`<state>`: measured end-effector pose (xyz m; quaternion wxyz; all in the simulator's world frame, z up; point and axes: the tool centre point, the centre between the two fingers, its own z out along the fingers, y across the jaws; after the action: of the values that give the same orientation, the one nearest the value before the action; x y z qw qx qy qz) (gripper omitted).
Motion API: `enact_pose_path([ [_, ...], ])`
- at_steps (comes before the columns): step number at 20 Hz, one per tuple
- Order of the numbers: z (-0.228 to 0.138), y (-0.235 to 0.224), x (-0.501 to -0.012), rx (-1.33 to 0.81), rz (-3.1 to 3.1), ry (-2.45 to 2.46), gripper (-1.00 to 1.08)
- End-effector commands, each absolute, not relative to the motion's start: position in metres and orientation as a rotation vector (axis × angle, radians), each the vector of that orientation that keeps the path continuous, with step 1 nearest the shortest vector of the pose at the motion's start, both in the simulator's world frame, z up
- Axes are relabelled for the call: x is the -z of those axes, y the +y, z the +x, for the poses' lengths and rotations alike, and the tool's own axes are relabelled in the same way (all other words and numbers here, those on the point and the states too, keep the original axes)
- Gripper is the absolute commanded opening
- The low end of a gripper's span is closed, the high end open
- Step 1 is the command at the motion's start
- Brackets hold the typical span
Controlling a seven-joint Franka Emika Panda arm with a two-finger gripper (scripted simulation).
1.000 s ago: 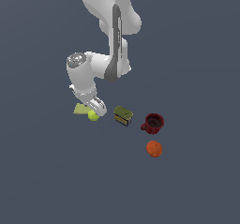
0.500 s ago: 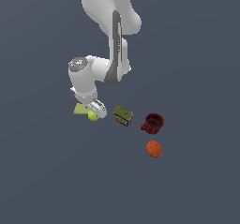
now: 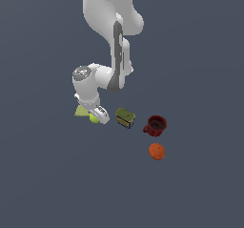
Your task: Pick up a designated object from a clutter of objects.
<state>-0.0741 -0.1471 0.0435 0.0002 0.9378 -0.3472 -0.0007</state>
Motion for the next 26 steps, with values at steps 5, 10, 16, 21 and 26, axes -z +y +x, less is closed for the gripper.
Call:
enact_pose_path([
  [5,-0.074,-0.147,-0.042,0.000,2.946,-1.090,-1.00],
  [10,-0.074,-0.147,-0.042,0.000,2.946,-1.090,-1.00],
  [16,-0.074,-0.147,-0.049,-0.002,2.947,-1.090,-1.00],
  [21,-0.077,-0.149,-0.065,-0.002,2.948,-1.091,-1.00],
  [26,-0.083,-0.153,-0.091,-0.001,2.948,-1.091,-1.00],
])
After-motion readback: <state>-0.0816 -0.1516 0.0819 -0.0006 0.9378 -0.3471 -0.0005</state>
